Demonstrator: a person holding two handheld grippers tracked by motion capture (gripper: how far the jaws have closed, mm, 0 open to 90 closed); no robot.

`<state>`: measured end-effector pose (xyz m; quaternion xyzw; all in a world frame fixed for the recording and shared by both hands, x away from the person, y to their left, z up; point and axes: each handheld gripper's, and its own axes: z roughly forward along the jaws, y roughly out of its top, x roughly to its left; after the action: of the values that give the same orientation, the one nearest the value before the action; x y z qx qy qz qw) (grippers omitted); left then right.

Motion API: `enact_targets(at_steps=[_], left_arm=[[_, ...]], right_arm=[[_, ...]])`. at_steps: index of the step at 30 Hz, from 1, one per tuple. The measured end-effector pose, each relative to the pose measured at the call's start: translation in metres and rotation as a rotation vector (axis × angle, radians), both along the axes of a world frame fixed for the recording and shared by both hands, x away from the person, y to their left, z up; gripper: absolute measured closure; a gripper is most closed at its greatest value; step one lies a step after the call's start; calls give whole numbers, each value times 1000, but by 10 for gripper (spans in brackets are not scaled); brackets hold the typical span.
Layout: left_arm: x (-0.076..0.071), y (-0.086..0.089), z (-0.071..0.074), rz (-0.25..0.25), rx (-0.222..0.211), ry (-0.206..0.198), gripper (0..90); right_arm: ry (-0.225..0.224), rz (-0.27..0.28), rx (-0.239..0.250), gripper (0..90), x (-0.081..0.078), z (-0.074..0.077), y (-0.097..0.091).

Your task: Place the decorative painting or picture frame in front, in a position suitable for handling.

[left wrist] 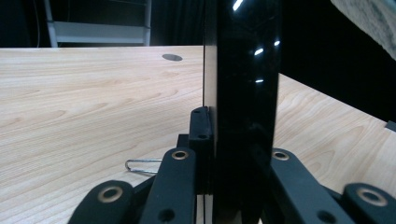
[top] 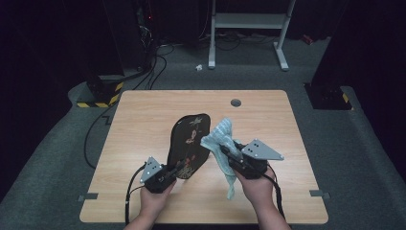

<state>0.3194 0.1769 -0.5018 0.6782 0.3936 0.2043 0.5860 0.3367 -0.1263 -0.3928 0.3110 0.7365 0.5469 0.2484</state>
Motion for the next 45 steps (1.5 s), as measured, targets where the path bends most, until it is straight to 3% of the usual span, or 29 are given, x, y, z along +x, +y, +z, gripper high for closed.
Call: enact_targets(at_steps=[12, 16, 20, 23, 27, 35, 38, 45], left_arm=[[-2, 4, -1, -29, 32, 21, 796], [-2, 7, 4, -22, 15, 13, 668], [0, 5, 16, -10, 25, -21, 637], [3, 4, 21, -14, 31, -27, 654], [5, 3, 22, -24, 37, -30, 788], [5, -3, 26, -20, 47, -42, 807], [4, -9, 30, -35, 68, -54, 808], [-4, -21, 30, -77, 43, -48, 809]], right_arm=[[19, 10, -12, 679, -1, -9, 1], [24, 10, -13, 679, -2, -13, -3], [34, 13, -15, 679, -2, -16, -5], [34, 14, -17, 679, -3, -18, -5], [42, 12, -21, 678, -4, -21, -6], [38, -2, -23, 678, -6, -21, -12], [34, -13, -19, 678, -7, -19, -17], [22, -28, -4, 678, -7, -15, -24]])
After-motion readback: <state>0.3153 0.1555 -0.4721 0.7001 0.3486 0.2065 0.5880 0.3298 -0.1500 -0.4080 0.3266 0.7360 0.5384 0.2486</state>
